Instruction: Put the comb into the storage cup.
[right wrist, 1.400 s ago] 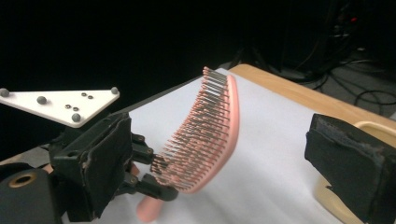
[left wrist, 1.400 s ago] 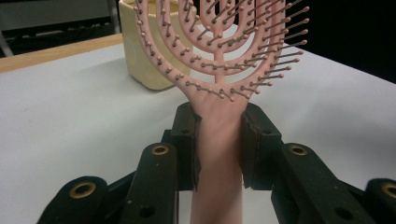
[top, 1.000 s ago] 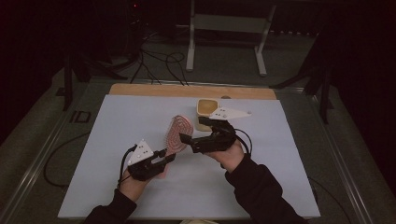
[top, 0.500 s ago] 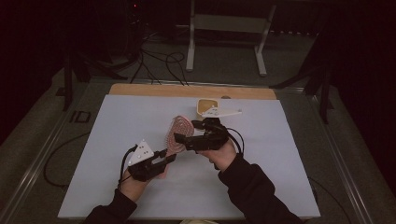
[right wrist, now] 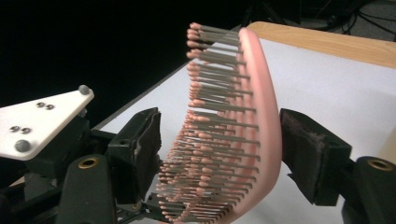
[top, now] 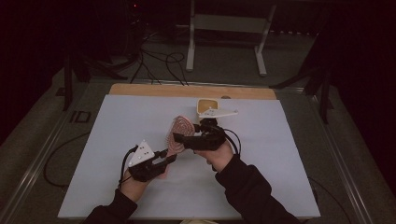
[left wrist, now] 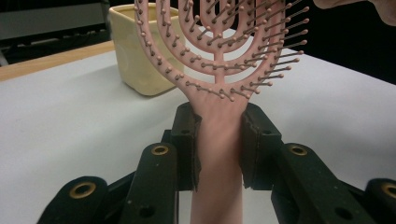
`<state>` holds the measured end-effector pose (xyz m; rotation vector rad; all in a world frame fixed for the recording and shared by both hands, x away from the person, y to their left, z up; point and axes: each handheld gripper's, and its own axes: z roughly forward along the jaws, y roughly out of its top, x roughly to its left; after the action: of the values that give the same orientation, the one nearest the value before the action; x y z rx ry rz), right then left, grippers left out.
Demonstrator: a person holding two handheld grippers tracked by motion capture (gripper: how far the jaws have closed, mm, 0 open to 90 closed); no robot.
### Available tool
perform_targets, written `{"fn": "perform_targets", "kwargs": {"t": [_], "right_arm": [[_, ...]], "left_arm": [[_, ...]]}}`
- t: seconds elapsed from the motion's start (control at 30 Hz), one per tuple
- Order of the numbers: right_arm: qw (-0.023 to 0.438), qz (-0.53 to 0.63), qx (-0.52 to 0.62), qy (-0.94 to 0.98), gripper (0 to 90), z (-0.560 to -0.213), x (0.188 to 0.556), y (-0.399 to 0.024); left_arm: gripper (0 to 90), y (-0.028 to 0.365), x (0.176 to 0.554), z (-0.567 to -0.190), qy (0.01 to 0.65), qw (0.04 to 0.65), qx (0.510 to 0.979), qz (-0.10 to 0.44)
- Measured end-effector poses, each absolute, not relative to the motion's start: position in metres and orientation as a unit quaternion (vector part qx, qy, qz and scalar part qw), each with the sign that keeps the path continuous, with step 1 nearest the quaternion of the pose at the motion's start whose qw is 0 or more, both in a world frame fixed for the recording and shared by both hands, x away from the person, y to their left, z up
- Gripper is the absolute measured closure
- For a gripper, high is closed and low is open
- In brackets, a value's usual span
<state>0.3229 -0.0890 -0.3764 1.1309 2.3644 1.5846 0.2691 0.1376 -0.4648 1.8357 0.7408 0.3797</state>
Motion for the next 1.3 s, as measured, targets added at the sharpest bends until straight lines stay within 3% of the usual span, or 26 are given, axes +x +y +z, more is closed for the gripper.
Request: {"fn": "perform_targets", "kwargs": {"t": [0.37,0.47,0.67,1.2,1.3], "right_arm": [[0.042,0.51,0.377,0.772,48.0,-0.3794,0.3223,-0.0866],[0.036,0.513,0.376,0.771,56.5,-0.3792,0.3218,-0.0868],[0.022,0.52,0.374,0.767,62.0,-0.3791,0.3218,-0.0872],[0.031,0.542,0.352,0.762,64.4,-0.3784,0.3172,-0.0857],[0.037,0.542,0.349,0.764,64.5,-0.3789,0.3173,-0.0855]], "left_arm": [[70.8,0.1372,0.2684,-0.4651,0.305,0.538,0.77,0.157],[70.8,0.1371,0.2687,-0.4654,0.306,0.538,0.77,0.155],[70.6,0.1364,0.2702,-0.467,0.31,0.537,0.771,0.145],[69.7,0.135,0.2724,-0.4667,0.315,0.539,0.771,0.126],[62.6,0.1363,0.275,-0.4677,0.32,0.541,0.77,0.11]]}}
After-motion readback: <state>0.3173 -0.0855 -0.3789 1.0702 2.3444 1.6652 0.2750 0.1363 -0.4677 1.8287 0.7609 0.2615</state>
